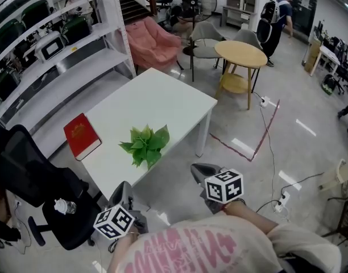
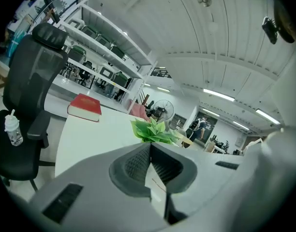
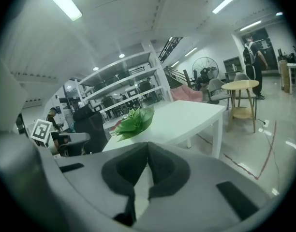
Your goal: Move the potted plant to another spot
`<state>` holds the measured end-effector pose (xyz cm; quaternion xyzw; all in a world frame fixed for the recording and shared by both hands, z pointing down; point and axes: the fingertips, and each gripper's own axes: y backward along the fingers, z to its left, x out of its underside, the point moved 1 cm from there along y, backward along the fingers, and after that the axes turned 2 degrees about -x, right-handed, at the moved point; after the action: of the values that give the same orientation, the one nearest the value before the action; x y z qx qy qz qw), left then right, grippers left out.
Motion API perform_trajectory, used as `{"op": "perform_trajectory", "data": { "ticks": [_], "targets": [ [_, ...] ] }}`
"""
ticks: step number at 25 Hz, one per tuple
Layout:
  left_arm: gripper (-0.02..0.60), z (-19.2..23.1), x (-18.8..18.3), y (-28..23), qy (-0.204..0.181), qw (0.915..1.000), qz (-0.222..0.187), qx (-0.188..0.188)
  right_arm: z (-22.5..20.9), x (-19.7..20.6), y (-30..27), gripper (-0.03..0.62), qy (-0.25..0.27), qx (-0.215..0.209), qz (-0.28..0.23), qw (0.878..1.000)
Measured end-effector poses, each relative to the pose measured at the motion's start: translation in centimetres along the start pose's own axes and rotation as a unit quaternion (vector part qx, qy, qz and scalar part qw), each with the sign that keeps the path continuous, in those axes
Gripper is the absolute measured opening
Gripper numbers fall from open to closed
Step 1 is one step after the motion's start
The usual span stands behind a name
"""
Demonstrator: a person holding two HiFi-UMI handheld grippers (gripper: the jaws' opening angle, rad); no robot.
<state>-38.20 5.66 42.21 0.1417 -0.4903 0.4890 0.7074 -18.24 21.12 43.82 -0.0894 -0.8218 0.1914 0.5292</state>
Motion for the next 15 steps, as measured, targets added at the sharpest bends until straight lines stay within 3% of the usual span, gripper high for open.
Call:
{"op": "perform_trajectory", "data": {
  "ticks": [4, 13, 15],
  "targets": [
    [0.003, -0.7, 0.9, -1.4, 0.004, 0.9999, -0.009, -0.004, 0.1, -0.4, -1.4, 0.008, -0.008, -0.067, -0.004, 0.998],
    [0.003, 1.0, 2.0, -2.4, 0.026, 0.9989, 0.001, -0.039, -0.2, 0.5, -4.8, 0.013, -0.009, -0.11, 0.025, 0.994],
    [0.002, 1.7, 2.2, -2.8, 0.03, 0.9986, 0.005, -0.044, -0.1, 0.8, -6.0, 0.095, -0.009, -0.123, 0.032, 0.992]
  ]
}}
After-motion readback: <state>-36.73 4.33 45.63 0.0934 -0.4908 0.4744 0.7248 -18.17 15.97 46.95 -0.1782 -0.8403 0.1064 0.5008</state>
